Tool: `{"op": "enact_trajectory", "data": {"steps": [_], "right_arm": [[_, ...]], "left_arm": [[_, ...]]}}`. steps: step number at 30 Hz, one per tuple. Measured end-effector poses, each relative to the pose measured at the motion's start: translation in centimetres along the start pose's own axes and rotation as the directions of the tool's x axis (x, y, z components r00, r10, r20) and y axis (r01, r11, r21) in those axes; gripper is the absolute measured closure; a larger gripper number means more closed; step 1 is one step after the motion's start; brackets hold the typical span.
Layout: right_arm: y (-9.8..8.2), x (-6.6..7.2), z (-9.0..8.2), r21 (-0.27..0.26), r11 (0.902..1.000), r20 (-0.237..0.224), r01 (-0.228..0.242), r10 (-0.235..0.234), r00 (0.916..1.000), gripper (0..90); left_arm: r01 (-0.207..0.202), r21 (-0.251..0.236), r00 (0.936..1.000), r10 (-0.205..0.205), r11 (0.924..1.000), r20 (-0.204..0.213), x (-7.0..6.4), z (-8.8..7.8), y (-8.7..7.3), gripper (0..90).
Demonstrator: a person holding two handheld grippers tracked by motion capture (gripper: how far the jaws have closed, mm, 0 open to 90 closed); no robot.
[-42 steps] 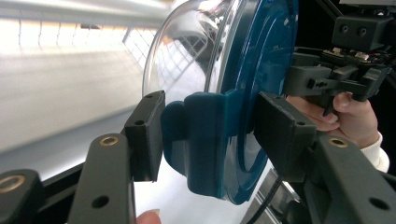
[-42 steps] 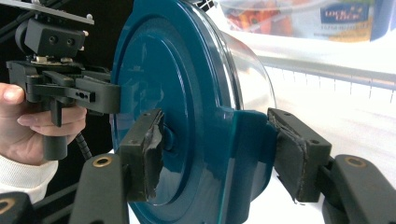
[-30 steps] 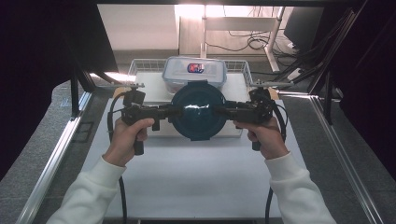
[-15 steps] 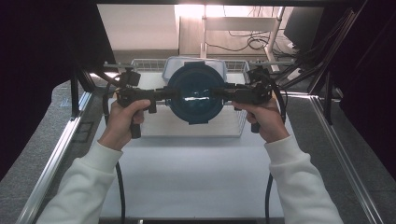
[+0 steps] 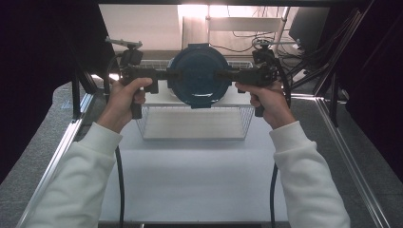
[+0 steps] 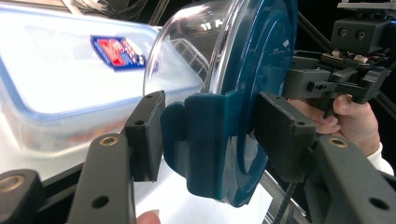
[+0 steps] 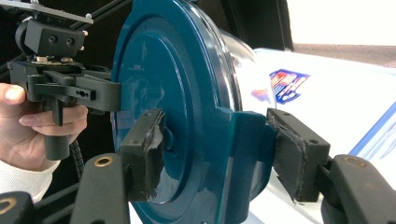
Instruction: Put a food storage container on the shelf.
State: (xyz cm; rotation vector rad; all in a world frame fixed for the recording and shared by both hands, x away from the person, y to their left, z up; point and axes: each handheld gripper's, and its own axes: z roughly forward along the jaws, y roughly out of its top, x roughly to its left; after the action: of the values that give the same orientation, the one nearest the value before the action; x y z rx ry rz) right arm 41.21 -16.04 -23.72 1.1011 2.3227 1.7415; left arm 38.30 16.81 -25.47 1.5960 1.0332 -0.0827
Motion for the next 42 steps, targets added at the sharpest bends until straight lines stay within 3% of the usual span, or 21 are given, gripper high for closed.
{"op": "enact_trajectory", "data": {"steps": [12, 17, 20, 26, 28, 34, 38, 42], "right_arm": [[3.0, -1.5, 0.3, -0.009, 0.9997, 0.022, -0.022, 0.022, 0.9995, 39.2], [3.8, -2.4, 0.9, -0.011, 0.9993, 0.029, -0.035, 0.035, 0.999, 39.2], [4.0, -3.1, 1.5, -0.002, 0.9983, 0.029, -0.059, 0.059, 0.9979, 39.2], [4.2, -4.8, 3.1, 0.021, 0.9936, 0.026, -0.111, 0.111, 0.9935, 39.2], [4.1, -5.3, 3.6, 0.018, 0.9909, 0.022, -0.133, 0.133, 0.9909, 39.2], [4.5, -5.9, 4.5, 0.006, 0.9765, 0.037, -0.215, 0.215, 0.9759, 38.8], [4.8, -6.9, 5.0, 0.007, 0.9554, 0.035, -0.295, 0.295, 0.9549, 38.5], [4.5, -8.1, 5.4, -0.008, 0.9281, 0.021, -0.372, 0.372, 0.9278, 38.5]], "left_arm": [[-0.003, 0.029, 0.9998, 0.002, 0.9996, 0.022, 1.3, 1.4, 4.4, 44.3], [0.013, 0.027, 0.9997, -0.013, 0.9996, 0.019, 2.2, 2.0, 5.4, 43.9], [0.022, 0.029, 0.9996, -0.022, 0.9993, 0.017, 2.7, 2.3, 5.7, 43.7], [0.07, 0.067, 0.9976, -0.07, 0.9953, 0.001, 5.0, 3.4, 6.5, 43.5], [0.077, 0.056, 0.997, -0.077, 0.9955, 0.005, 5.3, 3.4, 6.6, 43.8], [0.15, 0.023, 0.9886, -0.151, 0.9883, 0.003, 6.7, 4.1, 6.9, 42.1], [0.185, 0.009, 0.9827, -0.185, 0.9827, -0.009, 7.2, 4.8, 7.2, 40.6], [0.225, 0.025, 0.9742, -0.225, 0.974, -0.019, 7.7, 5.5, 7.3, 38.6]]}}
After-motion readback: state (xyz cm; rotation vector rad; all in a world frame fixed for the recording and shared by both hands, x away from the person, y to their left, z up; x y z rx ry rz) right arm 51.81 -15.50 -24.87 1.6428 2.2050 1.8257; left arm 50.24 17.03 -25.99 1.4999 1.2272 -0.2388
